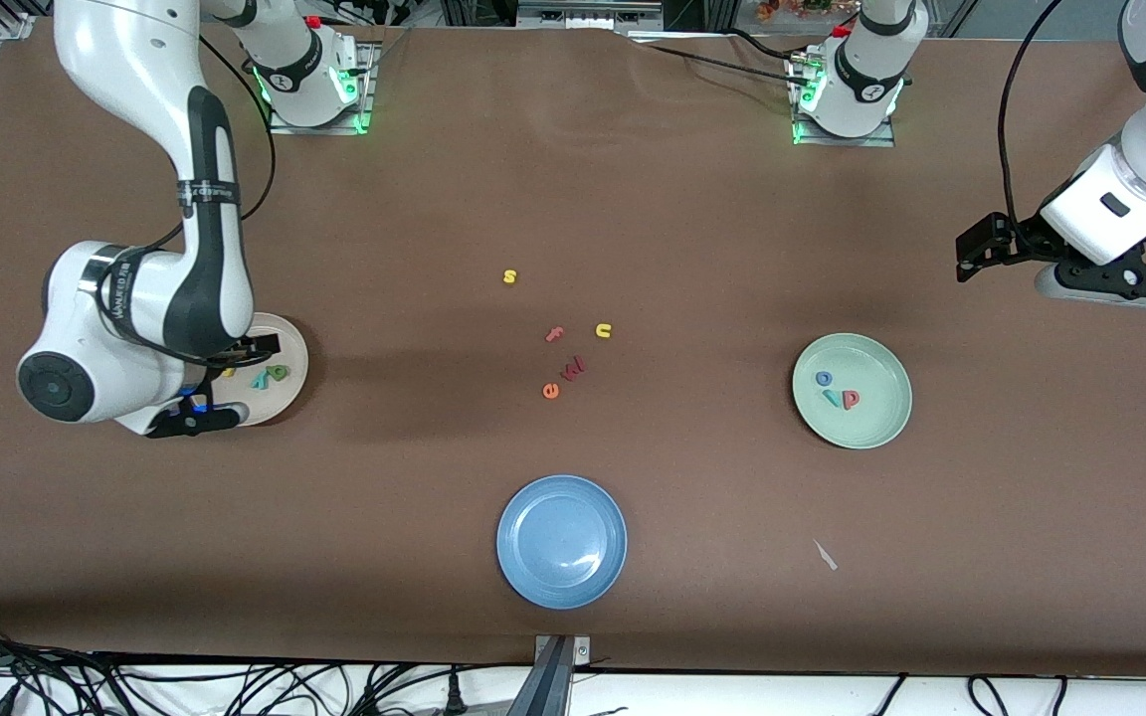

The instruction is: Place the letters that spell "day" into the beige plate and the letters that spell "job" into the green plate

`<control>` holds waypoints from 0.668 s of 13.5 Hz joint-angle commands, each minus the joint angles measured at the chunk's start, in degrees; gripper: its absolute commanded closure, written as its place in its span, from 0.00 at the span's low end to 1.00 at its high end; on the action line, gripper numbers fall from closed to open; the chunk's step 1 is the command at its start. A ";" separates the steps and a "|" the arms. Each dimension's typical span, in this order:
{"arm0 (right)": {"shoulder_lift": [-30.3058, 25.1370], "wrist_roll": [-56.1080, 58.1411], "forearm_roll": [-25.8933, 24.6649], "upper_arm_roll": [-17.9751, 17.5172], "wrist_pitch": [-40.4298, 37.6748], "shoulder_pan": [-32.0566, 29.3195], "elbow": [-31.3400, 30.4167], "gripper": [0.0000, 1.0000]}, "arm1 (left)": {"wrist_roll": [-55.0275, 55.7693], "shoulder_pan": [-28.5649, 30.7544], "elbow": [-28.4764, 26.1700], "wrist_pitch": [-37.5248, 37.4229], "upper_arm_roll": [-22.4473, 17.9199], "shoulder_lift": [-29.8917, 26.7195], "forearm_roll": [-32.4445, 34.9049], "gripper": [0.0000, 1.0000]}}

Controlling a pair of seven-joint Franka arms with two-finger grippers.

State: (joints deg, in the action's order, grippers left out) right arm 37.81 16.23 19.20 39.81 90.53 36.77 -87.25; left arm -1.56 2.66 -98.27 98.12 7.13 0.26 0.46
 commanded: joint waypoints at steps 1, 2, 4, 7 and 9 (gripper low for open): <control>-0.54 -0.33 -0.40 0.44 -2.72 0.93 0.85 0.00 | -1.08 -0.20 0.27 -0.29 -0.10 -0.61 -0.81 0.00; -0.63 -0.07 -0.57 1.05 -3.77 1.89 2.24 0.00 | -1.08 -0.20 0.27 -0.29 -0.10 -0.61 -0.81 0.00; -0.63 -0.41 -3.28 1.50 -7.37 4.09 4.35 0.00 | -1.08 -0.20 0.27 -0.29 -0.10 -0.61 -0.81 0.00; -7.45 -3.99 -6.37 -0.68 -6.69 6.21 1.75 0.00 | -1.16 -0.20 0.27 -0.38 -0.10 -0.61 -0.90 0.00; -14.31 -9.44 -13.36 -7.78 -4.84 4.63 -2.38 0.00 | -1.16 -0.20 0.27 -0.38 -0.10 -0.61 -0.81 0.00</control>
State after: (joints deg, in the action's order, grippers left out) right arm 32.48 11.43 11.71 38.01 84.56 42.70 -83.78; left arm -1.56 2.50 -98.24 98.11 7.13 0.26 0.46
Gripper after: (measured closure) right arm 0.000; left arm 0.000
